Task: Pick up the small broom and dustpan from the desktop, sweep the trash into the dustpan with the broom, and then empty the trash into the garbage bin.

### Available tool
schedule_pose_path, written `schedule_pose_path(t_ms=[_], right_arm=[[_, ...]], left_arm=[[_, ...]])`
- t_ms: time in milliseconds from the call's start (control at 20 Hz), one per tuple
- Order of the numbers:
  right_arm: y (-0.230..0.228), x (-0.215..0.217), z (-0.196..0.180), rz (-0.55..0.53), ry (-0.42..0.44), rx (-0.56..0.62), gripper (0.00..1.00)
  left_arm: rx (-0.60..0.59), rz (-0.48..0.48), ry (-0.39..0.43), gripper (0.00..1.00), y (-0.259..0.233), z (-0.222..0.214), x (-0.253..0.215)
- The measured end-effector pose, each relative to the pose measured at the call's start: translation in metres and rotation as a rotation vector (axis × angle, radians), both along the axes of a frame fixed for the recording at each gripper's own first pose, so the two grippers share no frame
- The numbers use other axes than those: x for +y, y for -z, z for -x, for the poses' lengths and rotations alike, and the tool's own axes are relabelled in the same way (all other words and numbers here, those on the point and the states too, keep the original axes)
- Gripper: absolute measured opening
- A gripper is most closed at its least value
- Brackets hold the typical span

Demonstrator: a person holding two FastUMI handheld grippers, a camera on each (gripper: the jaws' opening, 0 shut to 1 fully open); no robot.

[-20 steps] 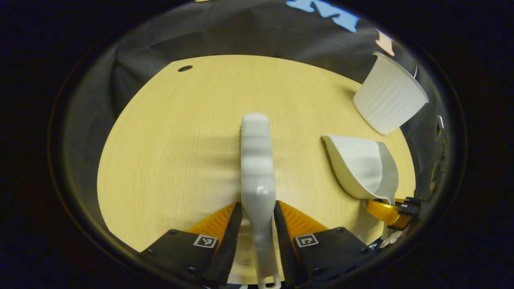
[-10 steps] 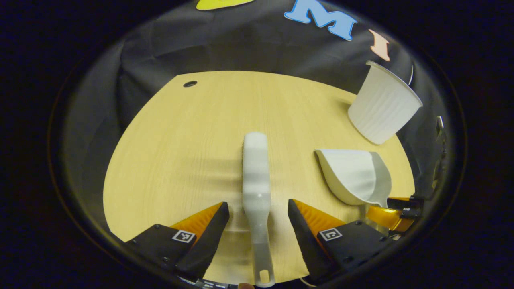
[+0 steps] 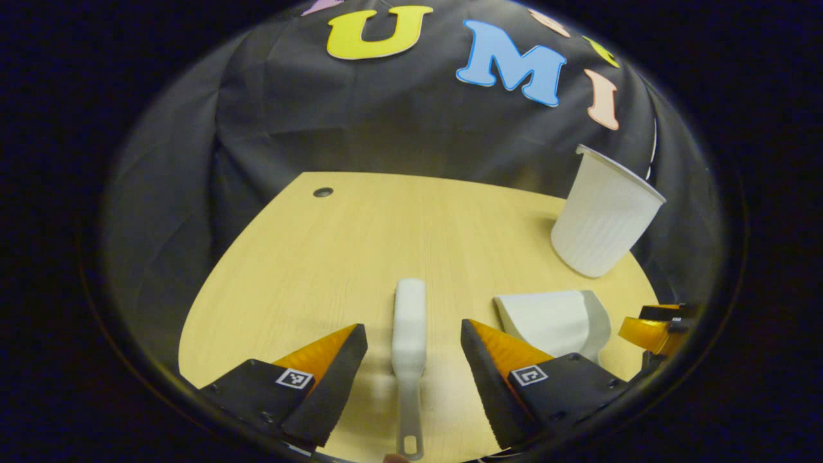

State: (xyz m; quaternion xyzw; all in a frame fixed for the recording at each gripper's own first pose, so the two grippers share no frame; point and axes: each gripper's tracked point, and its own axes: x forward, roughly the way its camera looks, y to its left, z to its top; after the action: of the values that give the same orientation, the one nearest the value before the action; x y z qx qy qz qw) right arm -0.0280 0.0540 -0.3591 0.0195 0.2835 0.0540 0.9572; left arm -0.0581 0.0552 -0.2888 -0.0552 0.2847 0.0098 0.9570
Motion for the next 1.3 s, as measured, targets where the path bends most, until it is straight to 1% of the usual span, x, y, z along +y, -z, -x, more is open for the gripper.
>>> schedule_pose_path(t_ms=[250,500,650,800,900,1050,1300], right_arm=[[-0.040,-0.014,-0.004,0.079,0.015,-0.207,0.97],[-0.082,-0.022,-0.006,0.085,0.021,-0.381,0.97],[-0.113,-0.029,0.000,0.079,0.019,-0.472,0.96],[-0.125,-0.036,0.000,0.088,0.055,-0.552,0.96],[-0.138,-0.036,0.005,0.070,0.083,-0.589,0.96],[-0.149,-0.036,0.006,0.091,0.093,-0.636,0.97],[-0.144,-0.031,0.010,0.130,0.112,-0.628,0.96]], left_arm=[[-0.166,-0.039,-0.022,0.96,-0.047,0.000,-0.010],[-0.298,-0.025,-0.059,0.96,-0.086,0.009,-0.020],[-0.385,-0.076,-0.060,0.96,-0.112,0.016,-0.024],[-0.471,-0.126,-0.036,0.96,-0.144,0.024,-0.028],[-0.504,-0.155,-0.027,0.95,-0.159,0.028,-0.029],[-0.548,-0.130,-0.016,0.96,-0.176,0.034,-0.036],[-0.576,-0.125,0.022,0.96,-0.183,0.035,-0.039]])
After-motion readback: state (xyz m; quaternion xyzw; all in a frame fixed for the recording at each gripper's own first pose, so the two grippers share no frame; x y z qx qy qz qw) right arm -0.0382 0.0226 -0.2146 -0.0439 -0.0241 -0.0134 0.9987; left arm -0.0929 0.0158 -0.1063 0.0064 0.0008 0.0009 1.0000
